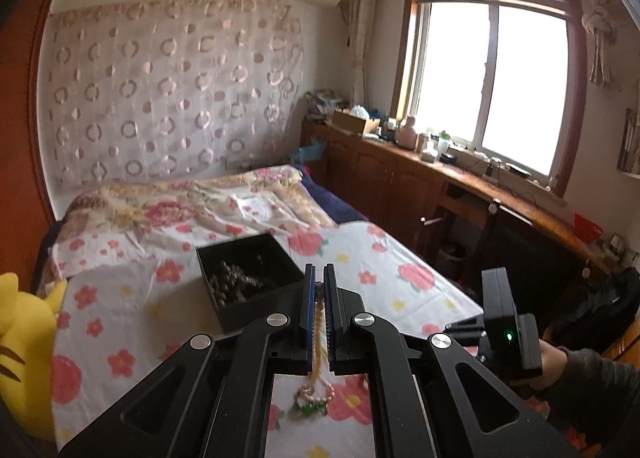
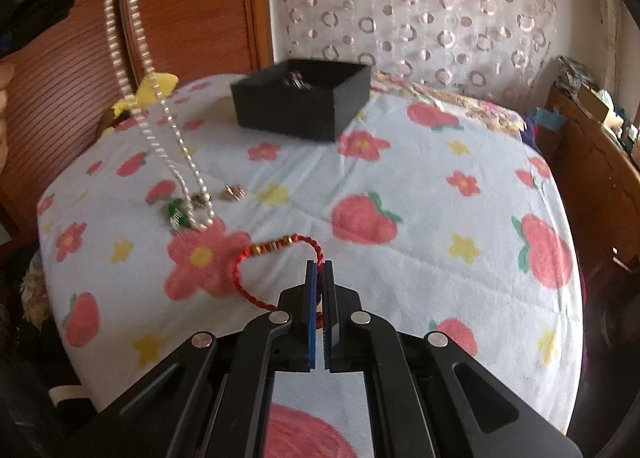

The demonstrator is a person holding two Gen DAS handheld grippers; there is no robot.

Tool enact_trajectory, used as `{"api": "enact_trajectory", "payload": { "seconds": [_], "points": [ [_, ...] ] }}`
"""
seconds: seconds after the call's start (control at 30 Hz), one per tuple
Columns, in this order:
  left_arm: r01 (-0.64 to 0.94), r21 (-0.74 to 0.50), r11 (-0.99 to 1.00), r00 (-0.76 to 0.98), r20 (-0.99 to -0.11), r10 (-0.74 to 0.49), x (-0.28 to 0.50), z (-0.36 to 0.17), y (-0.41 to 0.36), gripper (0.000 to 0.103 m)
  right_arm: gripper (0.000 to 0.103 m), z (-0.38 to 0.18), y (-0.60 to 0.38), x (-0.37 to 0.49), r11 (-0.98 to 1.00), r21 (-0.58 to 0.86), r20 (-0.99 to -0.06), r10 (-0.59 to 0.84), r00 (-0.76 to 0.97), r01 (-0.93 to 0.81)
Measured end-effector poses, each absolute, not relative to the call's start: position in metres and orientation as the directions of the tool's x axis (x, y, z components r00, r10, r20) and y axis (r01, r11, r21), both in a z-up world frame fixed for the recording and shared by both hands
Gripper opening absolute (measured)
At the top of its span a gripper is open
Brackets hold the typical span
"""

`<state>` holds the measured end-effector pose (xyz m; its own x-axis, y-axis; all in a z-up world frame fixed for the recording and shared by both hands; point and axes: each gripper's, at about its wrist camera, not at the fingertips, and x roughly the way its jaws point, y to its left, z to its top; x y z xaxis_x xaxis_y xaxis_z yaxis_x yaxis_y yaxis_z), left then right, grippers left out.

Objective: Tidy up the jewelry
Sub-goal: 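Lift pearl necklace toward box with left gripper while right gripper carries red bracelet, then lower pearl necklace into box with left gripper while right gripper releases red bracelet there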

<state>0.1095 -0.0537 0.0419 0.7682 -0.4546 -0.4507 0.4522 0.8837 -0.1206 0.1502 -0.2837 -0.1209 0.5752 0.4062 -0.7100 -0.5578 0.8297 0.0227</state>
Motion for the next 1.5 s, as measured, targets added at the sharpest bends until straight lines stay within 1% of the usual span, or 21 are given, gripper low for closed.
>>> {"api": "enact_trajectory", "payload": {
  "seconds": [0.27, 0.43, 0.63, 0.77, 0.97, 1.1, 1.23, 1.5],
  "points": [
    [0.449, -0.088, 0.889, 0.805, -0.392, -0.446, 0.115, 0.081, -0.052, 0.003, 0.003, -0.075, -0.275, 0.148, 0.814, -0.015, -0.644, 0.437, 0.628, -0.581],
    [0.432, -0.043, 0.901, 0.831, -0.369, -0.416, 0.126, 0.099, -0.057, 0.003, 0.003, -0.053, -0.271, 0.154, 0.806, -0.048, -0.615, 0.441, 0.653, -0.590],
    [0.403, -0.020, 0.915, 0.845, -0.376, -0.381, 0.153, 0.104, -0.059, 0.003, 0.003, -0.032, -0.265, 0.168, 0.801, -0.085, -0.594, 0.437, 0.675, -0.593],
    [0.389, -0.026, 0.921, 0.847, -0.383, -0.368, 0.180, 0.104, -0.057, 0.003, 0.003, -0.015, -0.259, 0.184, 0.797, -0.108, -0.573, 0.439, 0.692, -0.594],
    [0.385, -0.026, 0.922, 0.846, -0.390, -0.364, 0.211, 0.106, -0.054, 0.003, 0.003, 0.005, -0.253, 0.215, 0.796, -0.107, -0.544, 0.455, 0.705, -0.596],
    [0.383, -0.029, 0.923, 0.836, -0.415, -0.360, 0.244, 0.096, -0.052, 0.003, 0.003, 0.010, -0.244, 0.242, 0.786, -0.107, -0.537, 0.470, 0.700, -0.609],
    [0.374, -0.049, 0.926, 0.816, -0.456, -0.354, 0.275, 0.072, -0.044, 0.003, 0.003, 0.004, -0.231, 0.270, 0.773, -0.099, -0.545, 0.485, 0.684, -0.627],
    [0.359, -0.099, 0.928, 0.772, -0.527, -0.355, 0.306, 0.017, -0.023, 0.004, 0.003, -0.033, -0.206, 0.317, 0.752, -0.074, -0.601, 0.490, 0.631, -0.654]
  ]
}}
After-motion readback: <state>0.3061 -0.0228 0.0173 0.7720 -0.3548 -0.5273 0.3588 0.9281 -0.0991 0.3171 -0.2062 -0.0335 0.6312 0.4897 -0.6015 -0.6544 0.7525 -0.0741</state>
